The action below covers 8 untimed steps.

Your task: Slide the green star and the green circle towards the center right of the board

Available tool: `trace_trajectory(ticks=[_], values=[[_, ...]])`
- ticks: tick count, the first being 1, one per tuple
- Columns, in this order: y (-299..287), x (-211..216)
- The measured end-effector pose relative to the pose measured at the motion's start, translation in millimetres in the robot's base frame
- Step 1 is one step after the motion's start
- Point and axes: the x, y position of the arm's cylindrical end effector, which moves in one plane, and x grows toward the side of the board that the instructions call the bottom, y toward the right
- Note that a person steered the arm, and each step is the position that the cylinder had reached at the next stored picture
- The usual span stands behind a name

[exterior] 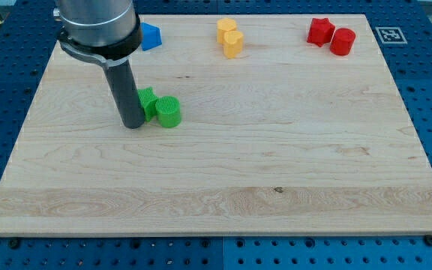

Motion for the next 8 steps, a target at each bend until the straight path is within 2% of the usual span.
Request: trace_trajectory(ticks=[2,3,4,8], values=[[-68,16],[-70,-3],[-59,-30],[80,-29]])
